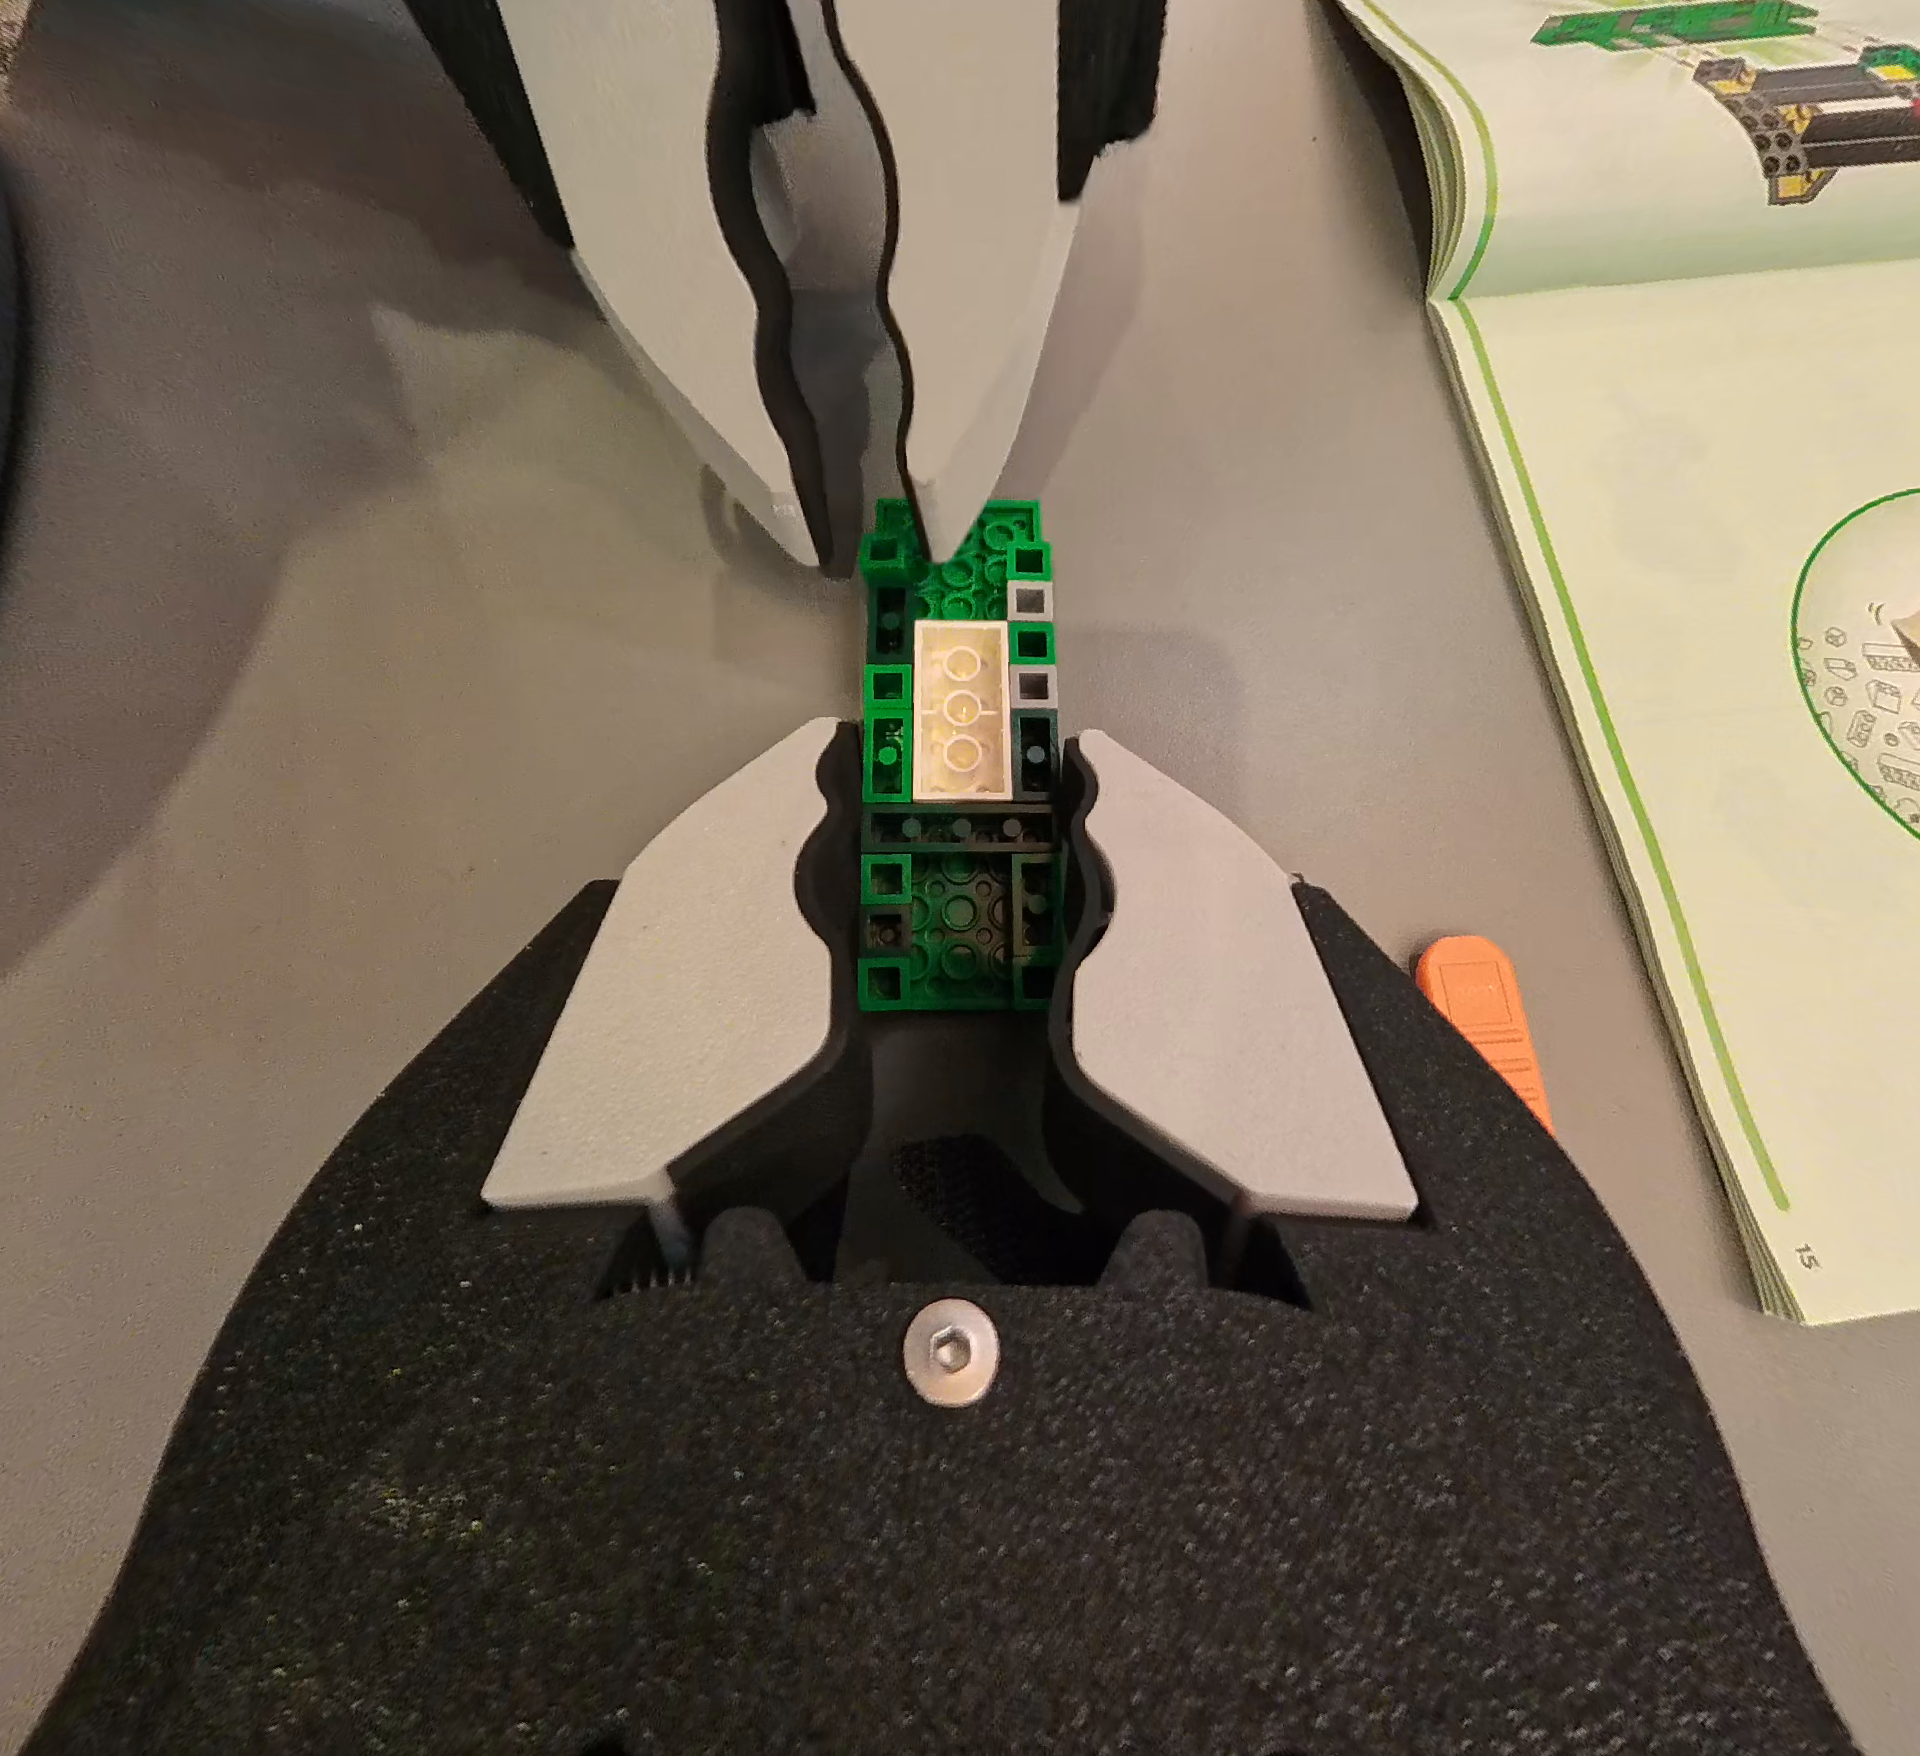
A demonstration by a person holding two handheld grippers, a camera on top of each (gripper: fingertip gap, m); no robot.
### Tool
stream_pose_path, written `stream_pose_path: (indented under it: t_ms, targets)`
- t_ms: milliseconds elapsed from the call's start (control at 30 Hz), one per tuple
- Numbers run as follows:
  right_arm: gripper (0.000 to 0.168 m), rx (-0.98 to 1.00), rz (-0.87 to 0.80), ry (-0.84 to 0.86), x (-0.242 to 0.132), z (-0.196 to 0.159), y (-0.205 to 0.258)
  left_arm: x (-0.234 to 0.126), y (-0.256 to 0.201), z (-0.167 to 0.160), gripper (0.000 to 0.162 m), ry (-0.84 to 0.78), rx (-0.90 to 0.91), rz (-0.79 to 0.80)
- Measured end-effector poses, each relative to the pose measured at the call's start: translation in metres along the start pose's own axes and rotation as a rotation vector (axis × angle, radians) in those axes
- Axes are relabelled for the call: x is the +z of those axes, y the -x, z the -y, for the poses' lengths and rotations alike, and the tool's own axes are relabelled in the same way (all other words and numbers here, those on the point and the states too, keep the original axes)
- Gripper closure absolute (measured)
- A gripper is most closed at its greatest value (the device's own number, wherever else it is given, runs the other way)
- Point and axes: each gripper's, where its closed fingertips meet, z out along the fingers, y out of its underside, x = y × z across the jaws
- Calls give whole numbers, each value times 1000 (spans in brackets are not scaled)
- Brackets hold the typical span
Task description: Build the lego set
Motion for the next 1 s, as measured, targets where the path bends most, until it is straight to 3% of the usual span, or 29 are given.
stream_pose_path:
  t_ms: [133,400,733,1000]
  targets:
    - [132,0,0,0,0,0,0,-8,6,-6,144,-49,-44,31]
    - [132,-1,2,-1,0,0,0,-3,15,-14,117,-66,-60,14]
    - [132,0,9,-4,0,0,0,7,8,-11,123,-24,-41,-94]
    - [132,-8,7,-4,0,0,1,7,10,-11,129,-9,-50,-70]
